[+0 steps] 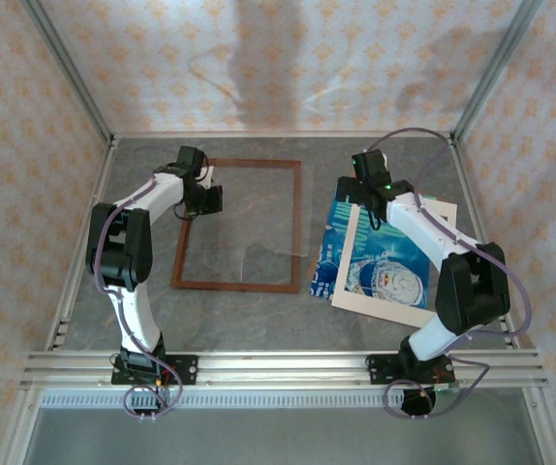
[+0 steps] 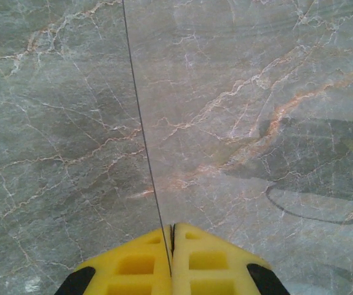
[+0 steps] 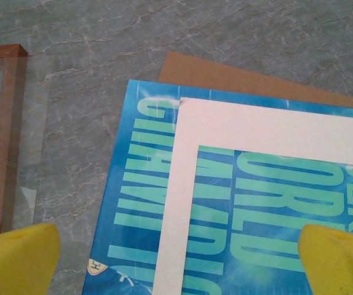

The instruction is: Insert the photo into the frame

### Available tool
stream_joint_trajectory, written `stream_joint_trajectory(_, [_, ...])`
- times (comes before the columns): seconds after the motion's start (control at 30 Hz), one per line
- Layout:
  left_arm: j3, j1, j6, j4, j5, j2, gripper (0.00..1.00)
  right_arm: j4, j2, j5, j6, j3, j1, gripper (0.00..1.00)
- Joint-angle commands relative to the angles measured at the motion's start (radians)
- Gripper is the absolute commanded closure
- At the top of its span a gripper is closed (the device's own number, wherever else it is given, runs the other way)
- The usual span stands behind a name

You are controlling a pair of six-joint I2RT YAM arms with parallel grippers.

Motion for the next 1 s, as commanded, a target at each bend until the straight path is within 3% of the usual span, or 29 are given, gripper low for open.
stream_joint_trajectory(0.0, [-0.005, 0.008, 0.027, -0.058, -0.005, 0.017, 1.0, 0.01, 0.006, 0.016, -0.004, -0.003, 0.009, 0.01])
stream_joint_trajectory(0.7, [0.015, 0.008, 0.078, -0.091, 0.031, 0.022, 1.0, 0.011, 0.014, 0.017, -0.006, 0.0, 0.009, 0.01])
stream_joint_trajectory(0.97, [0.025, 0.007, 0.089, -0.091, -0.003, 0.028, 1.0, 0.01, 0.019, 0.011, -0.005, 0.002, 0.008, 0.01])
